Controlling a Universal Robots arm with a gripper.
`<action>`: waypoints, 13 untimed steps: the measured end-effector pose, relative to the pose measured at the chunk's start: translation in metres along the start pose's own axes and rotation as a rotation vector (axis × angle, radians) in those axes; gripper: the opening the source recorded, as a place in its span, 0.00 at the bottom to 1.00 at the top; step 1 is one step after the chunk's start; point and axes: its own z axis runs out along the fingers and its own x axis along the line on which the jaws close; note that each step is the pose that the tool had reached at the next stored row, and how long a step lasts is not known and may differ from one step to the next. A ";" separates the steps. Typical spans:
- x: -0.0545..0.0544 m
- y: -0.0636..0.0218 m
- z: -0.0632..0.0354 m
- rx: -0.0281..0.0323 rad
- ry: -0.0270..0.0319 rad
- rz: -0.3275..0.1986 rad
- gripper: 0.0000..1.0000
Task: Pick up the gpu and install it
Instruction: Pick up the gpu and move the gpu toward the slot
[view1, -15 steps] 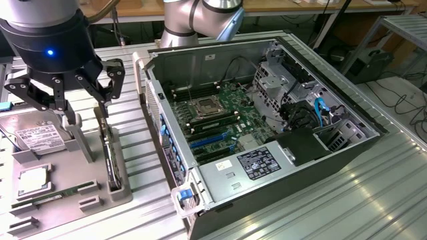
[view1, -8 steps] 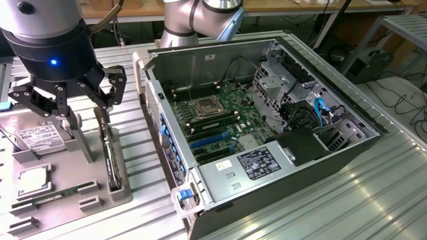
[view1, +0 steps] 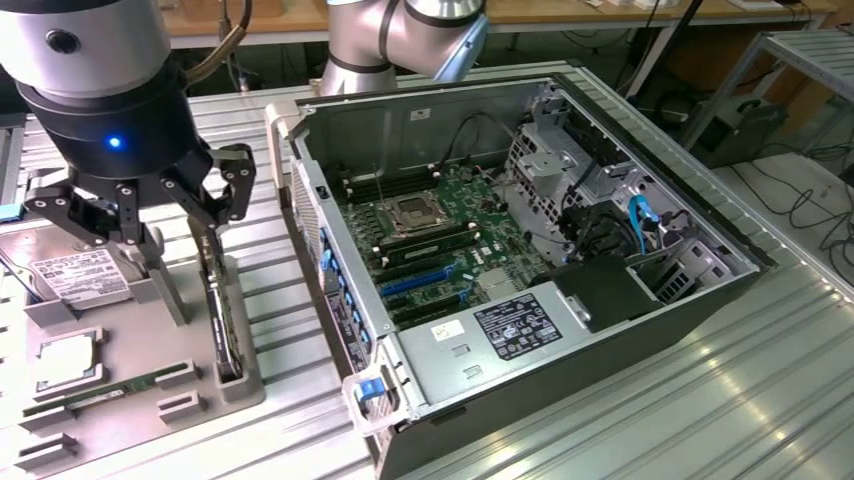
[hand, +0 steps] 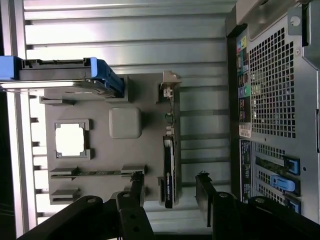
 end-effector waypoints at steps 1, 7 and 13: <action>0.000 -0.0005 0.0019 0.0001 0.0001 0.000 0.55; 0.000 -0.0022 0.0104 0.0000 0.0000 0.000 0.55; 0.000 -0.0029 0.0163 -0.0001 0.0005 -0.012 0.55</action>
